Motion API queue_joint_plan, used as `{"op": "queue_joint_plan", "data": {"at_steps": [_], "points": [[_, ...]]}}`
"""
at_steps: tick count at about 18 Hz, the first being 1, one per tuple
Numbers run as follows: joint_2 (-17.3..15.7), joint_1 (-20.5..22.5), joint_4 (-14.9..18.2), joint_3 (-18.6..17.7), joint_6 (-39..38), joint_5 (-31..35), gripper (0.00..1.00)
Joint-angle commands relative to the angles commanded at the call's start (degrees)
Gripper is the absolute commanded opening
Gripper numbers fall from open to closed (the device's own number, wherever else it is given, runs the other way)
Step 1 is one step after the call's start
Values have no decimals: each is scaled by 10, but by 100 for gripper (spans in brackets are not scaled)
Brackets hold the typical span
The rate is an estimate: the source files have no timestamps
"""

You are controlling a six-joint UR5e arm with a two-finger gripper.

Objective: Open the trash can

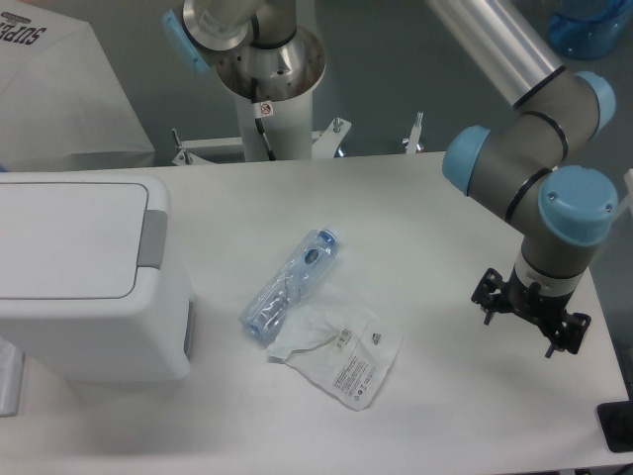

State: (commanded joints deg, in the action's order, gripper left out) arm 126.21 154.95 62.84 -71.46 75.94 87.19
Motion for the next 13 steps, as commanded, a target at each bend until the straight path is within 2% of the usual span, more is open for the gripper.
{"op": "queue_joint_plan", "data": {"at_steps": [7,10,13], "points": [[0,3,-3,-3,-4,-24,100],[-8,8,-31,-33,-14,-61,100],[-22,11,-53,-57,-58,-74,100]]}}
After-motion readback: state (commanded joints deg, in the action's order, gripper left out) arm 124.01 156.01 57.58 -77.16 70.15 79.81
